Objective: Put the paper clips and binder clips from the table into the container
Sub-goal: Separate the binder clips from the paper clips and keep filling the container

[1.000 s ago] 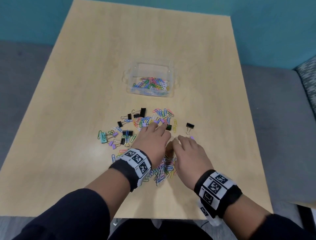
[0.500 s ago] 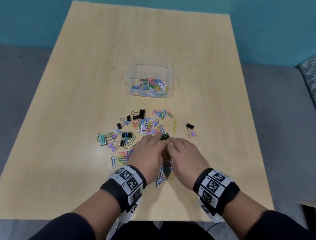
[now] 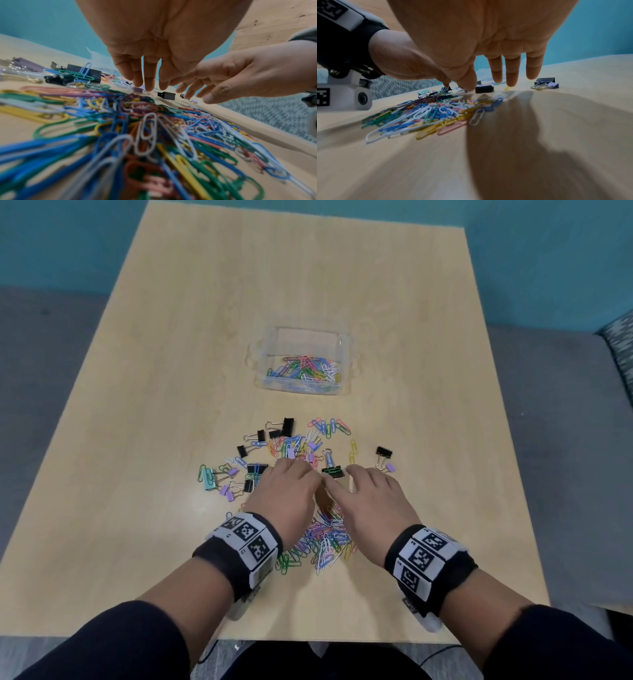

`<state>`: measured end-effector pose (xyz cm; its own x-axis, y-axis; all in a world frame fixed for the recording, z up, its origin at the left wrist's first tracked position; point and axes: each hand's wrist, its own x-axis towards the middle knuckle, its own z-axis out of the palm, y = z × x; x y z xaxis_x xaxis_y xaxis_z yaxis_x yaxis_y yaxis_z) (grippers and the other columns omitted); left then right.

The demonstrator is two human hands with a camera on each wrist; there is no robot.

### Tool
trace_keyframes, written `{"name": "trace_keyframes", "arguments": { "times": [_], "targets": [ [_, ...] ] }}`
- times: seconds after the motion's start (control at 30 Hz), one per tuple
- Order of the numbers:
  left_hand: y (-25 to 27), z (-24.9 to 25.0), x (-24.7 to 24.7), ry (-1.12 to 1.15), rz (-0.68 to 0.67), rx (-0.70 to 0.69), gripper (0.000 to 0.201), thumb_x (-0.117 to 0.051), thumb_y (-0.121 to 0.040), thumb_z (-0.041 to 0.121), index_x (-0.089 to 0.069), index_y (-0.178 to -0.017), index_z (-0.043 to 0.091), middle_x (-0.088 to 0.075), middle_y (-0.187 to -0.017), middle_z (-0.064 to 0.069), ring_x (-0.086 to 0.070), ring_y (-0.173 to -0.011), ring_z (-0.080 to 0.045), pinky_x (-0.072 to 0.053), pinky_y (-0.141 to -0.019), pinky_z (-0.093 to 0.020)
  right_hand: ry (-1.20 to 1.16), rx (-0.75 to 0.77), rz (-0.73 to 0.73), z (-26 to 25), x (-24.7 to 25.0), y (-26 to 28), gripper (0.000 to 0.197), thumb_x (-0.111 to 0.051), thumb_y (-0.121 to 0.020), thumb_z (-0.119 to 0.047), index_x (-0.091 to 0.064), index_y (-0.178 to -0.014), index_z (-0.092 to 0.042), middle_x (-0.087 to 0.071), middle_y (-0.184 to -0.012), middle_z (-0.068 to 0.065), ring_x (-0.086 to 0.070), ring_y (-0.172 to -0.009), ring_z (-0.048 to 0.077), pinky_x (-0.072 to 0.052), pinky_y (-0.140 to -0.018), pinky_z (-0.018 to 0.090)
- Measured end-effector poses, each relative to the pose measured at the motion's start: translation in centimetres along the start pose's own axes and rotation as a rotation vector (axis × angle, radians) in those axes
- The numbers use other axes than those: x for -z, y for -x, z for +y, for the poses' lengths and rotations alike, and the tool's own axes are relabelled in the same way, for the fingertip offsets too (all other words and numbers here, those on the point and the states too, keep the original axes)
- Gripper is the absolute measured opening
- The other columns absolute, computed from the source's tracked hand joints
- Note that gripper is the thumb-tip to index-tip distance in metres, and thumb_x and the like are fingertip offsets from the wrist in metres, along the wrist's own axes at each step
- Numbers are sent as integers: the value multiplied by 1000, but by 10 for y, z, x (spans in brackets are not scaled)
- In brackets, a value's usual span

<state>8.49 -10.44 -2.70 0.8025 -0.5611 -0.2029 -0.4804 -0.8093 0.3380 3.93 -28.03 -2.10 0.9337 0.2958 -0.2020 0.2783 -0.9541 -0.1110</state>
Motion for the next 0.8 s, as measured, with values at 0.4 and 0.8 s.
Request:
{"name": "trace_keyframes", "arguments": {
  "times": [0.4, 0.8],
  "targets": [
    [27, -1, 5, 107, 102, 107, 34, -28, -73, 21, -60, -82, 11, -58, -91, -5, -49, -80, -29, -46, -69, -44, -58, -310, 15, -18, 5, -55, 33, -53, -81, -36, -42, -104, -16, -59, -97, 7, -52, -88, 31, -32, -67, 38],
    [40, -7, 9, 236, 156, 169, 33, -31, -73, 21, -59, -88, 14, -57, -97, -3, -49, -85, -28, -46, -72, -45, -1732, -745, -335, -14, 47, -23, 8, -49, -93, -12, -47, -101, -10, -66, -72, 18, -51, -50, 21, -33, -46, 25]
  ]
}}
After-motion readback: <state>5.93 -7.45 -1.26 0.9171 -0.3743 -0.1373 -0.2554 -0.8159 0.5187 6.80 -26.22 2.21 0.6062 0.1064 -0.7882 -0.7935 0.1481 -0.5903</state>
